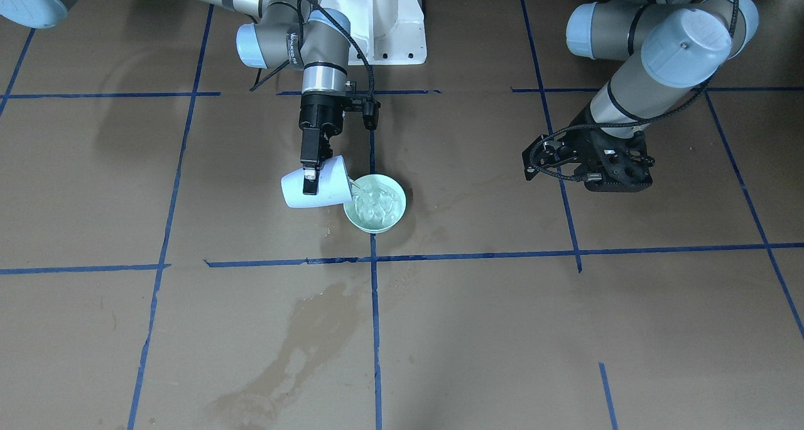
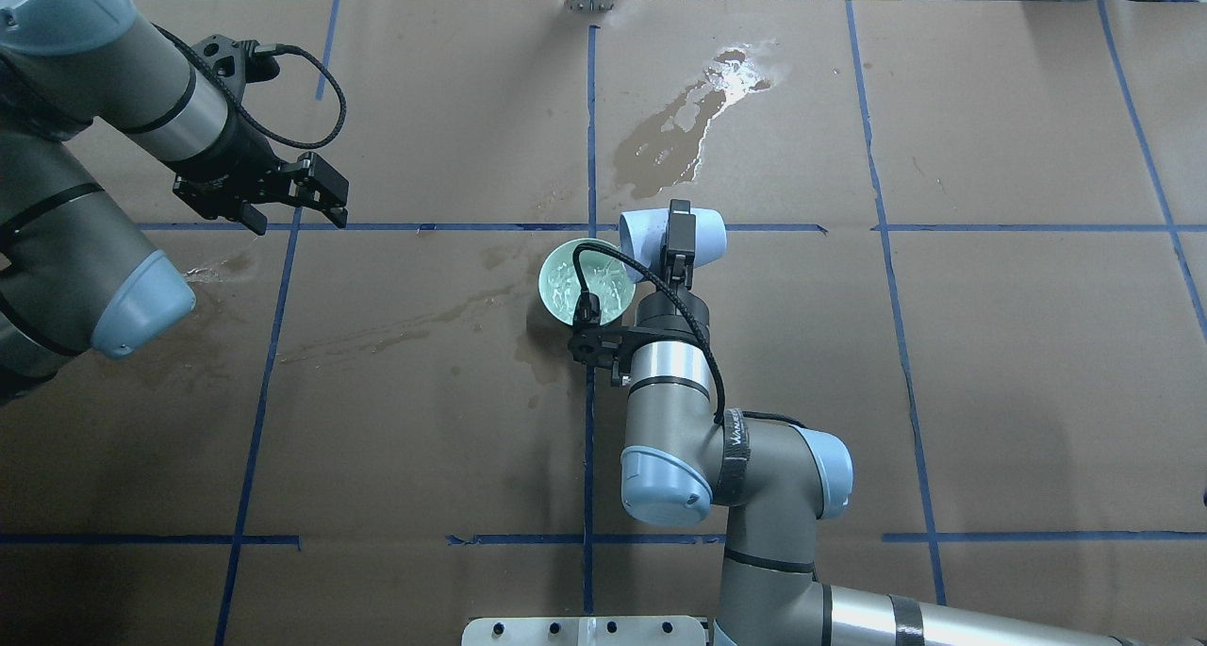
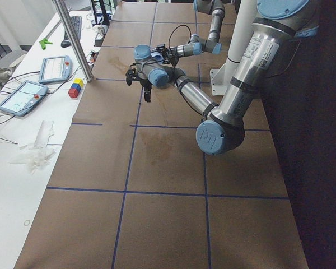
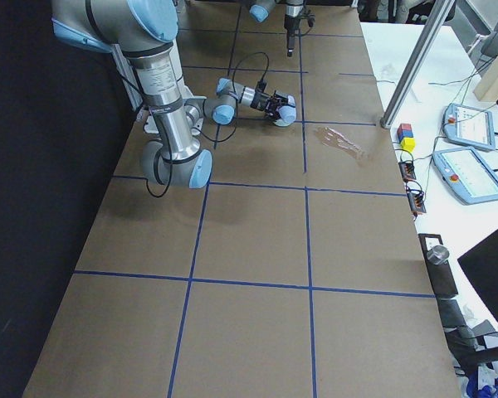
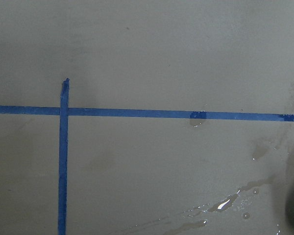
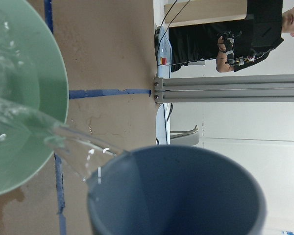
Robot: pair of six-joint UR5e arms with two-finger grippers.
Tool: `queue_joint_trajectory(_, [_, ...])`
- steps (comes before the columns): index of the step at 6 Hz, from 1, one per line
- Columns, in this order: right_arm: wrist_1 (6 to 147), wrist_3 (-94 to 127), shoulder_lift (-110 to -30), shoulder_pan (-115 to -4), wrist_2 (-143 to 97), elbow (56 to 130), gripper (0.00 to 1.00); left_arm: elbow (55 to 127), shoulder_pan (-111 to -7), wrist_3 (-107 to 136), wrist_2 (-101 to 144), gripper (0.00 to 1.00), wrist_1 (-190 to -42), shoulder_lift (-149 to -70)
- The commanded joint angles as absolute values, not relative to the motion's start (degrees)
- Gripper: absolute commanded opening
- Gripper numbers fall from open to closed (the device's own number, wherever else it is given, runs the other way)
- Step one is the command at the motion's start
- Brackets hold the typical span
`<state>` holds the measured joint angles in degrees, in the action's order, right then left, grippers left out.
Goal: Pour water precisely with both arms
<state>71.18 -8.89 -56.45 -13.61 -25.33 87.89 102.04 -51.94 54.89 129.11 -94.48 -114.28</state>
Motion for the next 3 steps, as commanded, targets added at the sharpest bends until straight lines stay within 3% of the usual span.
queue_joint_trajectory(1, [71.2,-13.9,-56.3,-13.4,-24.6,87.9,0.00,102.0,-51.9,54.8,129.1,1.00,-94.5,-114.3])
queue_joint_trajectory(3, [71.6,-16.6,-56.3,-13.4,-24.6,87.9,0.00,102.1,-51.9,54.9,129.1,1.00,-94.5,-114.2])
